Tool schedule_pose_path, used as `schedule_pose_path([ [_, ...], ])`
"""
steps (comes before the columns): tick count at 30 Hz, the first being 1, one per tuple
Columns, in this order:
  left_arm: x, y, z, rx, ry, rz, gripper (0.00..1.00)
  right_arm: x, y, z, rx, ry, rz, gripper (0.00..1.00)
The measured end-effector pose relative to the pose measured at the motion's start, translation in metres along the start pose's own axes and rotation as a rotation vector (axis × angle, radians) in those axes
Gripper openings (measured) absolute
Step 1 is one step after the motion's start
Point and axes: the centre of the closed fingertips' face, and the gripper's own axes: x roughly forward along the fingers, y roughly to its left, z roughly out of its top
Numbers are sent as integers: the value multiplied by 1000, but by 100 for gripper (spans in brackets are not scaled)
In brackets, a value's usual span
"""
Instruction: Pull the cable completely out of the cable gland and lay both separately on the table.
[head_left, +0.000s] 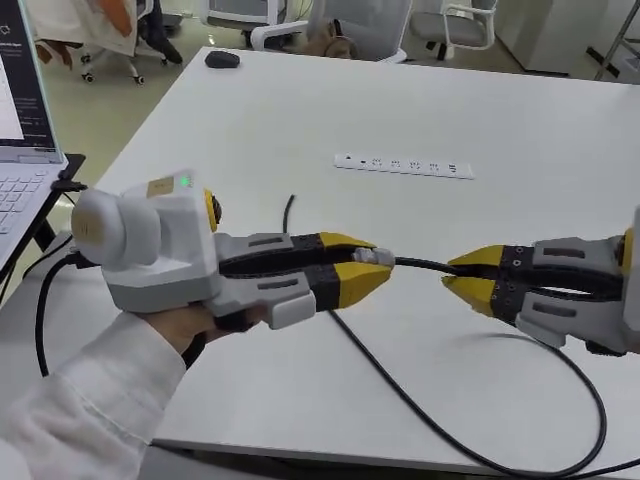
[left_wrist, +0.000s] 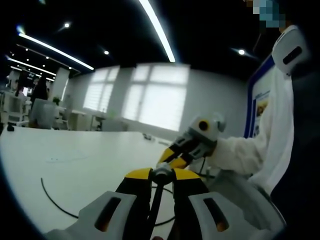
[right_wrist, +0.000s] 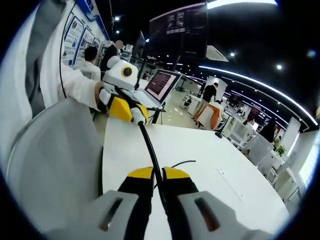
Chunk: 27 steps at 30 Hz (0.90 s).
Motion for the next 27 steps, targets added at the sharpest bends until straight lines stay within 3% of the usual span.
schedule_pose_path([
  [9, 0, -1, -1, -4, 0, 4, 17, -2, 0, -4, 9, 8, -13, 5],
  [19, 0, -3, 3, 26, -6, 0, 17, 3, 6, -9, 7, 36, 9, 4],
  [27, -1, -5, 7, 43, -27, -2, 17, 6, 6, 1, -5, 26, 25, 19],
])
